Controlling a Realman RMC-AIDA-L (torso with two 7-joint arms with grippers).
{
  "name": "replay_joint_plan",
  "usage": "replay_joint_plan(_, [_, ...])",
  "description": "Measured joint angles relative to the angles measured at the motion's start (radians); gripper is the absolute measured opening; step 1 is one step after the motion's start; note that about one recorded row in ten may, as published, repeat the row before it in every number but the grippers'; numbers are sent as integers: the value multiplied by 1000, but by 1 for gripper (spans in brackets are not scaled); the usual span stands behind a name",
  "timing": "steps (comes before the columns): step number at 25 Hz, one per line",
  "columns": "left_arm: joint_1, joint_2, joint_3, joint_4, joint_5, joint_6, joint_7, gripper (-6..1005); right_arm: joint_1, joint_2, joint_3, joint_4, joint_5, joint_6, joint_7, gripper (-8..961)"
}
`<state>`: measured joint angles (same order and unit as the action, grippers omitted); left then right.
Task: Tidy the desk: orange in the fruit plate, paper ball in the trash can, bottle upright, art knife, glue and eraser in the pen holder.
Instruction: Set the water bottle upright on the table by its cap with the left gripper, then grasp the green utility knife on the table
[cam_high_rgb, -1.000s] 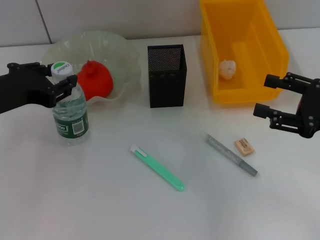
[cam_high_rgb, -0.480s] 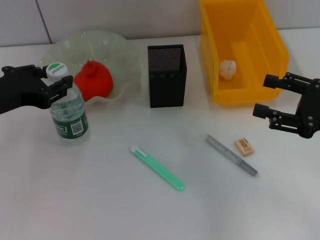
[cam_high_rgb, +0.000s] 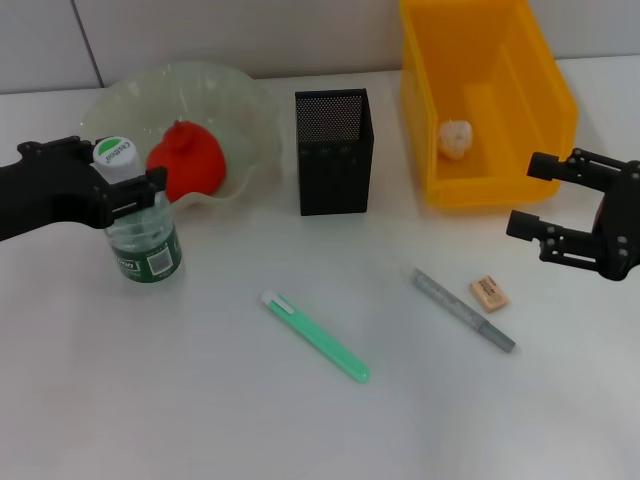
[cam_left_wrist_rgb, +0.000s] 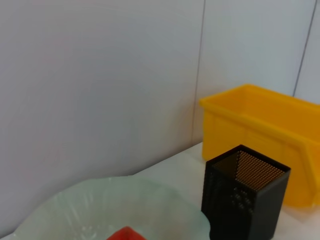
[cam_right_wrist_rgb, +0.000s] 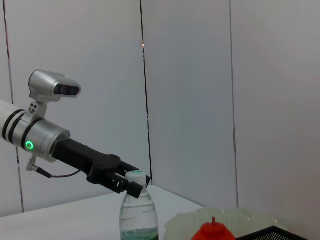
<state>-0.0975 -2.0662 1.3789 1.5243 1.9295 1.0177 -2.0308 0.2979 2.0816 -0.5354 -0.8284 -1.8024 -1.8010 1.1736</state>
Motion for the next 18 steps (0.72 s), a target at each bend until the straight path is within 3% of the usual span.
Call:
replay_joint_plan(5, [-4, 0, -2, 4, -4, 9, 3, 680, -3, 0, 0, 0, 0, 0, 0, 740])
replay_joint_plan(13, [8, -1, -35, 15, -116, 9, 101, 815, -11, 0, 0, 0, 0, -1, 0, 740])
replay_joint_plan(18, [10, -3, -76, 6, -213, 10, 191, 814, -18, 0, 0, 0, 0, -2, 0, 740])
